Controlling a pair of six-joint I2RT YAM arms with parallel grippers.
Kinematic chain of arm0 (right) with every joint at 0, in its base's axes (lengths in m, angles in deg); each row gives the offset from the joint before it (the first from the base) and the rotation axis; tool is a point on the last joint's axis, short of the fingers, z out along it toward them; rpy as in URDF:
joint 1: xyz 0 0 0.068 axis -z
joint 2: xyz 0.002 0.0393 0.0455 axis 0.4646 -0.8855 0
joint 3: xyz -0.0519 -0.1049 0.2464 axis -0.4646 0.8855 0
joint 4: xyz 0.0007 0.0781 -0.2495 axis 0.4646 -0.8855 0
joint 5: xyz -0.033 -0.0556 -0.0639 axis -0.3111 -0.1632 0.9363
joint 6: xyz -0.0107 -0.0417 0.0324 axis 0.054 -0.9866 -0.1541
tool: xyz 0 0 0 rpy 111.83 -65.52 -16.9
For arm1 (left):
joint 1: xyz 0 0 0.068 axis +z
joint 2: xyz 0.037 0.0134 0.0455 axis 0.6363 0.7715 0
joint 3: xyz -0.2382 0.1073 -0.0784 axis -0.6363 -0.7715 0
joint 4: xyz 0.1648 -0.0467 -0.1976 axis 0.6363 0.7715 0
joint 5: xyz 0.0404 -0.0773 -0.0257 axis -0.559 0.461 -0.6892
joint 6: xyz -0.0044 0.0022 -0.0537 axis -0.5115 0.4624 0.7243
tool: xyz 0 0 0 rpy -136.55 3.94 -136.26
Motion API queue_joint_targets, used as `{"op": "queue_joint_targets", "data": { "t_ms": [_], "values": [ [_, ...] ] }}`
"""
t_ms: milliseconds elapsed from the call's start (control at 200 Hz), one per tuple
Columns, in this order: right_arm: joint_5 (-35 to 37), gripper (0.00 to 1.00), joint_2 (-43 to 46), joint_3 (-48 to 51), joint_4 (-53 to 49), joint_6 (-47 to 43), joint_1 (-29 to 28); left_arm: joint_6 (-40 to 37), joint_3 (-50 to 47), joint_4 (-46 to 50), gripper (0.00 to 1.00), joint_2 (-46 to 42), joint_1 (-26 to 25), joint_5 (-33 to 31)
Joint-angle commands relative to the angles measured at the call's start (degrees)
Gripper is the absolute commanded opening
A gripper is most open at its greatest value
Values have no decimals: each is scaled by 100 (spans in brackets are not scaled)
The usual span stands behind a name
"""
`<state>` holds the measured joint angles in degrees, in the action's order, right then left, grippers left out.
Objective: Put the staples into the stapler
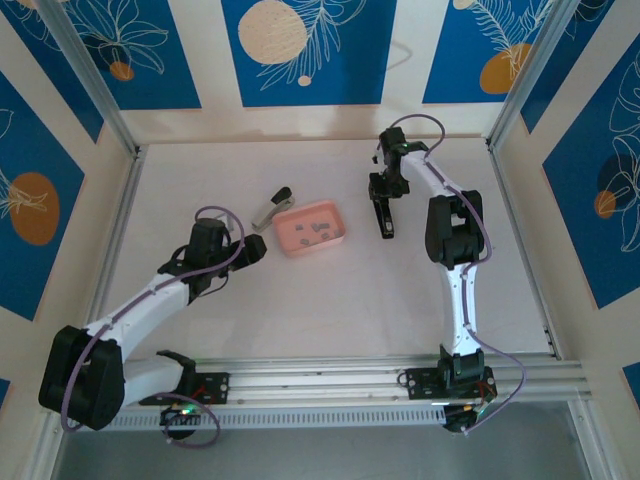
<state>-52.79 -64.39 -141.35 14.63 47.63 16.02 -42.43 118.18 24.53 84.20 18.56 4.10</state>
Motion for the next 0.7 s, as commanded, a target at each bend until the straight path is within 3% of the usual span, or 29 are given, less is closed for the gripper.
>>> {"op": "queue_joint_targets", "data": {
  "t_ms": [0,95,170,295,505,610,695],
  "values": [
    [-16,28,127,20,-68,-134,-34,-62,234,154,79,-103,-50,-62],
    [-136,25,668,462,286,-152,-37,-140,309,190,78,-160,-50,9],
    [-410,17,1281,967,656,-147,-29,-353,386,136,77,-213,-50,234],
    [-1177,12,2498,2069,1413,-90,-38,-1222,522,-279,77,-292,-45,1341],
    [-2969,3,4376,3880,2579,-111,-79,-2356,1093,-48,74,-302,-50,2509],
    [-3625,0,5198,4686,2897,-635,-244,-3044,1133,-367,73,-343,-56,3752],
    [-4092,0,5861,5305,3094,-1272,-417,-3382,1195,-413,73,-413,-80,4098]
  ]
}}
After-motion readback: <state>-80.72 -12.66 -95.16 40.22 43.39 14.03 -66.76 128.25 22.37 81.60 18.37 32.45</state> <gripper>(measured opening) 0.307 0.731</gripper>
